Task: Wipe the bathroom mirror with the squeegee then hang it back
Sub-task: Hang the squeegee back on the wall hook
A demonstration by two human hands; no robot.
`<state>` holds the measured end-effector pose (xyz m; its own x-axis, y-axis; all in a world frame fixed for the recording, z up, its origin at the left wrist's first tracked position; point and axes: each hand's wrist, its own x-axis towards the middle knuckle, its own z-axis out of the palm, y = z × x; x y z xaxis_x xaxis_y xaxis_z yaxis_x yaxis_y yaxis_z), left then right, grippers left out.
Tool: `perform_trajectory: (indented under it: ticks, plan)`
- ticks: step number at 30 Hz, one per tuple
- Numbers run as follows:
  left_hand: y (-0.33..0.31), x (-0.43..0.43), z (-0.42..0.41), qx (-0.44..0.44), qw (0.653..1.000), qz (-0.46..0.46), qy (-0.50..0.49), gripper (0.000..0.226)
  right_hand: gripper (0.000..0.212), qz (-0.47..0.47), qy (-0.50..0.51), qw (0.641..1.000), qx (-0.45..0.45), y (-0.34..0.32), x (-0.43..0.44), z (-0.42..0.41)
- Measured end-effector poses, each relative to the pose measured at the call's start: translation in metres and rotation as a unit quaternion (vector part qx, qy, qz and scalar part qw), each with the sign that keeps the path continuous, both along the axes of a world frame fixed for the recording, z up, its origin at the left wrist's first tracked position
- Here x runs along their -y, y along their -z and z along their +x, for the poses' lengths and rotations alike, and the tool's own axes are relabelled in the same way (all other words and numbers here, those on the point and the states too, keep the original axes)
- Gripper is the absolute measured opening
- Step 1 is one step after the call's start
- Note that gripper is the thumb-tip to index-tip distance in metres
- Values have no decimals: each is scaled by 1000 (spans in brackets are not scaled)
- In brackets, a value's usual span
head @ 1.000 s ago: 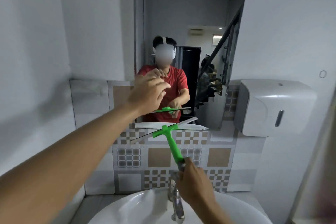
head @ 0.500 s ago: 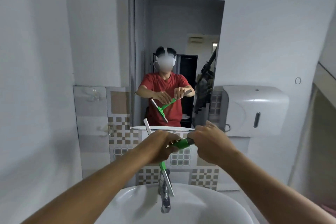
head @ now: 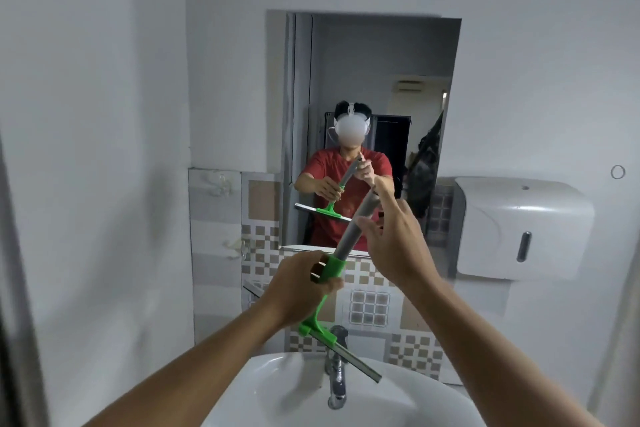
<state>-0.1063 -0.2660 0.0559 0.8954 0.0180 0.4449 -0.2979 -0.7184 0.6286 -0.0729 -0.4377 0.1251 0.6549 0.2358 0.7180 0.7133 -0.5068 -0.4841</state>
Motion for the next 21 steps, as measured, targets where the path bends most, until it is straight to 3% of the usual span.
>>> perform_trajectory:
  ticks: [5,10,17,21]
  plan:
    - [-1,-25,-13,4,999,-46,1,5,69,72,-76,990,-92,-8,-43,1]
    - [-4,-67,-9,-3,990,-140,-5,12,66,49,-108,987,-110,-13,-98,20]
    - [5,-147,15,5,981,-188,-49,32,64,50,-166,971,-165,-8,-186,67]
    - [13,-184,35,-8,973,-217,-77,31,65,51,-184,962,-193,3,-235,96]
